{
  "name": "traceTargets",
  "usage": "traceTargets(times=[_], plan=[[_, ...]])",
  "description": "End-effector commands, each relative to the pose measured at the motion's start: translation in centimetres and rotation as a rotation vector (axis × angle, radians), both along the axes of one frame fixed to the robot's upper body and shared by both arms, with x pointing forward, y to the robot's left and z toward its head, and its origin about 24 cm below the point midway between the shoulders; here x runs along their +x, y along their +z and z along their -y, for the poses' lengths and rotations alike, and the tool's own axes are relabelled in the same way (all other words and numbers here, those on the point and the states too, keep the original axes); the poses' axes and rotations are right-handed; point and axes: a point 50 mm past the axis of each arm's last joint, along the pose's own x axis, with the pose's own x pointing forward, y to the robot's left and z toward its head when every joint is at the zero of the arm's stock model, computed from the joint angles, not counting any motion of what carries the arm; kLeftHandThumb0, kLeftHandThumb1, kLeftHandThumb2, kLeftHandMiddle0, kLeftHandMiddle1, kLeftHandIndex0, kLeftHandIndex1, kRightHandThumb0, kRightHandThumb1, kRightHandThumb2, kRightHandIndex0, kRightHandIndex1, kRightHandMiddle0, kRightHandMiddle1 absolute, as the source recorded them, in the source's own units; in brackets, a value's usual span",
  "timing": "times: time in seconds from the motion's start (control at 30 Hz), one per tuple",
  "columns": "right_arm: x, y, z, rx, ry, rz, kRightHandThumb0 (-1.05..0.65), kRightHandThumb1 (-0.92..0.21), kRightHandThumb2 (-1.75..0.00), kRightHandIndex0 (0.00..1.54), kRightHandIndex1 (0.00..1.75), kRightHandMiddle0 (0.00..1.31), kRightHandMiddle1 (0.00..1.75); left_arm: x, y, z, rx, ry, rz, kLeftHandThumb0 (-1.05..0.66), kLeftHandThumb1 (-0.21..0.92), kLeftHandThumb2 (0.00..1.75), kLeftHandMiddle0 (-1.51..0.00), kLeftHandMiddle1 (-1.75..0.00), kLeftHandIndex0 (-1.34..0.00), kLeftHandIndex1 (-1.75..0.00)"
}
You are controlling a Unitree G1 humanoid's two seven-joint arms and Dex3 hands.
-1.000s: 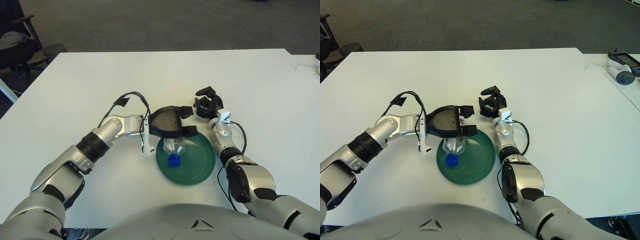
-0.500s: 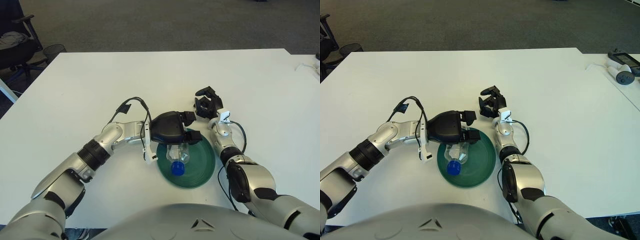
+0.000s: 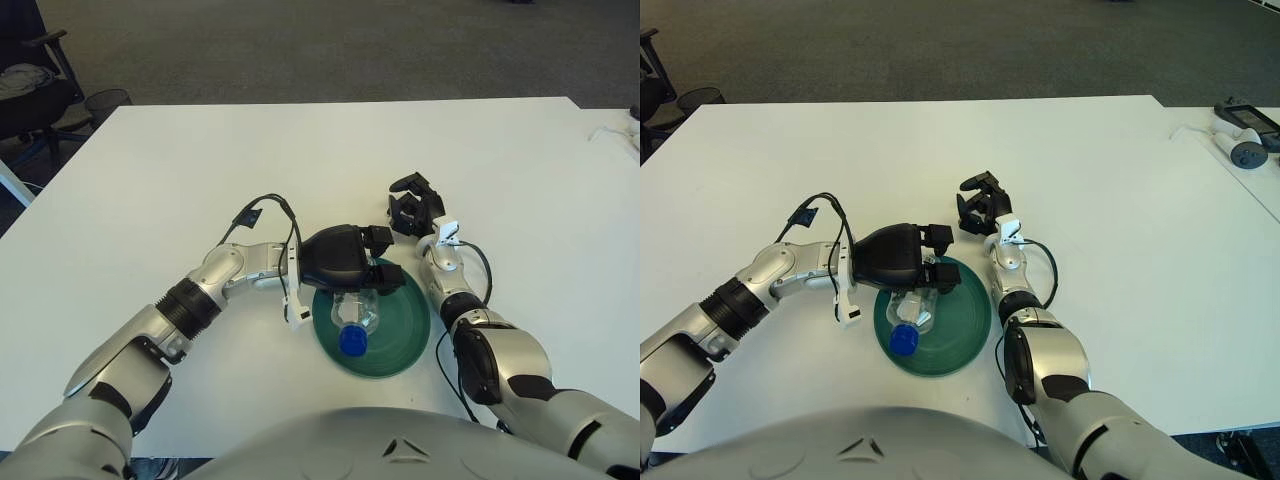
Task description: Put the bottle into the plate.
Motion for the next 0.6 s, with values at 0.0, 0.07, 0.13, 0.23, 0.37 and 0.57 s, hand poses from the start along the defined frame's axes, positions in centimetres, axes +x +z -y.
traceTargets(times=[0.0,0.07,0.13,0.23,0.37,0.57], plan=[[-7.32,-8.98,0.68,0.010,-0.043,-0.536,0.00,-0.51,-1.00,0.51,1.67,0.40,1.54,0.97,-0.73,0.27,-0.047,0.130,-0.094,-0.44,0.47,1.12,-0.73,-1.74,-0.50,-1.75],[-7.33,-8.99,0.68,0.015,-0.044,-0.537,0.00,-0.51,-1.00,0.51,1.67,0.40,1.54,1.07,-0.91,0.29,-0.015,0.145,-0.117,-0.43,0.50,1.09,-0.63,-1.73,-0.47,-1.75],[-7.32,-8.98,0.67,0.020,-0.044,-0.538,0.00,-0.51,-0.99,0.51,1.67,0.40,1.54,0.75,-1.12,1.13,-0.038,0.071,-0.046,-0.22,0.40,1.18,-0.60,-1.68,-0.50,-1.73],[-7.33,-9.00,0.60,0.027,-0.042,-0.540,0.00,-0.51,-0.99,0.51,1.67,0.40,1.54,0.33,-0.94,0.85,-0.108,0.033,-0.042,-0.08,0.21,1.39,-0.71,-1.72,-0.59,-1.61],[-7.29,-8.99,0.55,0.027,-0.043,-0.542,0.00,-0.51,-0.99,0.51,1.67,0.40,1.53,0.59,-0.97,0.77,-0.117,0.049,-0.005,-0.02,0.10,1.50,-0.77,-1.74,-0.68,-1.53],[-6.97,-8.73,0.21,0.029,-0.049,-0.528,0.00,-0.54,-0.97,0.49,1.69,0.36,1.56,0.36,-1.36,0.30,-0.141,0.057,-0.016,-0.22,0.62,0.87,-0.36,-1.72,-0.37,-1.65]])
